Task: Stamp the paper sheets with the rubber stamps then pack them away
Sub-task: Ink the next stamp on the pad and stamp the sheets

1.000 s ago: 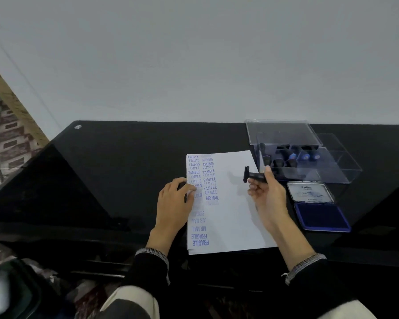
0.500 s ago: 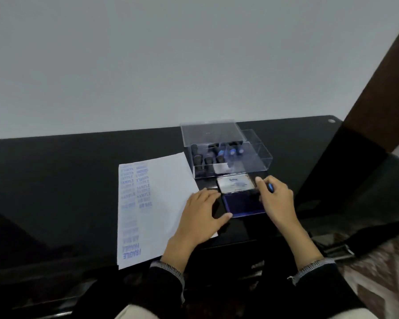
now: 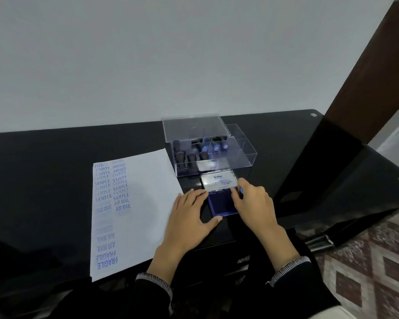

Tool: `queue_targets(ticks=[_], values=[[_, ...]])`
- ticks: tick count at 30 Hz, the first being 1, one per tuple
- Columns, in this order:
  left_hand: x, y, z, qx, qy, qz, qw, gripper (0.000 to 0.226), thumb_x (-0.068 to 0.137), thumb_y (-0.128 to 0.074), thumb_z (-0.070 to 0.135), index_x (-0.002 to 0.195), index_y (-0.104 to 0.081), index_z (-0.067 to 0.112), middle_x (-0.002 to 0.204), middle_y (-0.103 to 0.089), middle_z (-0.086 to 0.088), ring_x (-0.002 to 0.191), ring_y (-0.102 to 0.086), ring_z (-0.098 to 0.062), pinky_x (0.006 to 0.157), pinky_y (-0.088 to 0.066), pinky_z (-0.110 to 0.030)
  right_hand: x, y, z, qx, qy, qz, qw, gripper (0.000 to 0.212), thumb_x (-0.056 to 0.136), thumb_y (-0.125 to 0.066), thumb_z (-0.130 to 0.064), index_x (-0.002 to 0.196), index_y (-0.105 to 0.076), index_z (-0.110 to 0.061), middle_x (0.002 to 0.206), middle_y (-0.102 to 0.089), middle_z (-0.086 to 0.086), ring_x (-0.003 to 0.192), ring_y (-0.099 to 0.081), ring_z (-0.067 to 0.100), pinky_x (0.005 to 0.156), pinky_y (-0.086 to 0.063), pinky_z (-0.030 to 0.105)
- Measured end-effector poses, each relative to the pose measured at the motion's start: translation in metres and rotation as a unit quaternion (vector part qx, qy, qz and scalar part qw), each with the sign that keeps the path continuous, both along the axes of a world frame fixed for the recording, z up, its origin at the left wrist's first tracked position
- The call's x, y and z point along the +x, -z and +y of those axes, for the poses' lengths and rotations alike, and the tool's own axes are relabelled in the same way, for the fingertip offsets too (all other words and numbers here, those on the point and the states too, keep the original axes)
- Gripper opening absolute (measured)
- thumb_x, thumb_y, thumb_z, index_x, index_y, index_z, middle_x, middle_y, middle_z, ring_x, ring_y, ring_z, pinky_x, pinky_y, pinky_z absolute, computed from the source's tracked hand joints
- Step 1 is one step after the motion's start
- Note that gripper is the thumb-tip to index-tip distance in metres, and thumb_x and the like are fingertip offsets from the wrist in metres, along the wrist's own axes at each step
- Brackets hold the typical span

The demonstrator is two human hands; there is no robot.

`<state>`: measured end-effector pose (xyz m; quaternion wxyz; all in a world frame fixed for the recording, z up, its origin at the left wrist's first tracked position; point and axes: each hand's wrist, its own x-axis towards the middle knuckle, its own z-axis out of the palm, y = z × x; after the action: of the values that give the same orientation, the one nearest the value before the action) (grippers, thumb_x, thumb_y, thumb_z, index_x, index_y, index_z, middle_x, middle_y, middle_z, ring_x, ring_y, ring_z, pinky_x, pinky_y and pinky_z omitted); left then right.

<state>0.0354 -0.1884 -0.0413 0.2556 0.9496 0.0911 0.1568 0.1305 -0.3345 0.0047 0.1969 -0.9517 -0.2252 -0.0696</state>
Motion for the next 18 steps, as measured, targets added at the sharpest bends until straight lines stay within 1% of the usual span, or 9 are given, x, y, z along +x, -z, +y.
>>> queue_targets(ticks=[3,5,7,8,10,12,13,15,18], values=[[0.002,-0.001,0.001,-0.03,0.005,0.011,0.999,0.074,0.084,-0.056,0.063,0.146,-0.035,0.028,0.147,-0.034,0.015,0.141,-0.018,-0.007,0.116,-0.006,-0.024,-0.001,0.006,0.004,0.036,0.017,0.001,0.999,0.019,0.095,-0.048,-0.019,0.079,-0.039,-0.014,0.055,-0.044,0.001,0.052,-0.045,0.023,0.047,-0.031,0.03],[0.005,-0.007,0.005,-0.082,0.003,0.018,0.996,0.07,0.085,-0.058,0.06,0.143,-0.041,0.024,0.144,-0.036,0.014,0.139,-0.02,-0.007,0.111,-0.017,-0.021,-0.001,0.009,0.005,0.048,0.026,-0.013,0.998,0.019,0.093,-0.049,-0.015,0.077,-0.039,-0.012,0.054,-0.042,0.002,0.051,-0.042,0.025,0.048,-0.03,0.03],[0.007,-0.019,0.011,-0.149,-0.006,0.009,0.989,0.059,0.089,-0.058,0.051,0.138,-0.047,0.02,0.138,-0.04,0.012,0.132,-0.03,-0.006,0.103,-0.022,-0.016,0.0,0.01,0.006,0.037,0.029,-0.025,0.999,0.019,0.092,-0.05,-0.014,0.077,-0.038,-0.013,0.054,-0.04,0.002,0.052,-0.04,0.027,0.05,-0.028,0.03],[0.007,-0.026,0.016,-0.17,-0.013,0.0,0.985,0.052,0.092,-0.057,0.046,0.136,-0.05,0.019,0.133,-0.043,0.011,0.126,-0.036,-0.004,0.1,-0.023,-0.014,0.0,0.011,0.007,0.028,0.03,-0.036,0.998,0.019,0.091,-0.051,-0.013,0.077,-0.039,-0.014,0.053,-0.039,0.001,0.051,-0.038,0.027,0.048,-0.026,0.03],[0.005,-0.038,0.028,-0.185,-0.033,-0.022,0.982,0.039,0.095,-0.055,0.037,0.13,-0.056,0.018,0.126,-0.049,0.011,0.115,-0.043,-0.001,0.096,-0.027,-0.014,-0.001,0.011,0.008,0.012,0.024,-0.069,0.997,0.023,0.084,-0.06,-0.007,0.073,-0.041,-0.013,0.047,-0.038,0.0,0.044,-0.031,0.026,0.042,-0.014,0.024],[0.0,-0.041,0.045,-0.182,-0.06,-0.042,0.981,0.03,0.096,-0.055,0.03,0.123,-0.061,0.017,0.123,-0.056,0.007,0.113,-0.049,-0.006,0.095,-0.032,-0.017,-0.004,0.011,0.012,-0.018,0.009,-0.092,0.996,0.03,0.068,-0.073,0.002,0.065,-0.045,-0.01,0.038,-0.039,0.002,0.036,-0.02,0.022,0.043,-0.002,0.015],[-0.003,-0.04,0.055,-0.173,-0.076,-0.044,0.981,0.027,0.097,-0.055,0.028,0.121,-0.062,0.017,0.123,-0.058,0.005,0.114,-0.051,-0.01,0.096,-0.034,-0.02,-0.003,0.012,0.013,-0.013,0.013,-0.106,0.994,0.033,0.063,-0.075,0.005,0.062,-0.045,-0.009,0.036,-0.038,0.002,0.034,-0.017,0.021,0.044,0.0,0.013],[-0.012,-0.034,0.075,-0.16,-0.116,-0.034,0.98,0.025,0.097,-0.053,0.026,0.119,-0.062,0.019,0.125,-0.058,0.004,0.117,-0.052,-0.014,0.097,-0.035,-0.024,-0.002,0.016,0.013,0.016,0.008,-0.112,0.993,0.033,0.063,-0.074,0.007,0.062,-0.046,-0.008,0.036,-0.033,0.0,0.033,-0.017,0.02,0.041,-0.005,0.014],[-0.032,-0.027,0.104,-0.154,-0.175,-0.028,0.972,0.024,0.098,-0.052,0.023,0.119,-0.062,0.02,0.127,-0.056,0.004,0.12,-0.049,-0.015,0.098,-0.037,-0.029,0.001,0.022,0.009,0.085,0.012,-0.093,0.992,0.037,0.073,-0.068,0.004,0.064,-0.038,-0.015,0.043,-0.03,-0.003,0.035,-0.027,0.022,0.042,-0.023,0.023]])
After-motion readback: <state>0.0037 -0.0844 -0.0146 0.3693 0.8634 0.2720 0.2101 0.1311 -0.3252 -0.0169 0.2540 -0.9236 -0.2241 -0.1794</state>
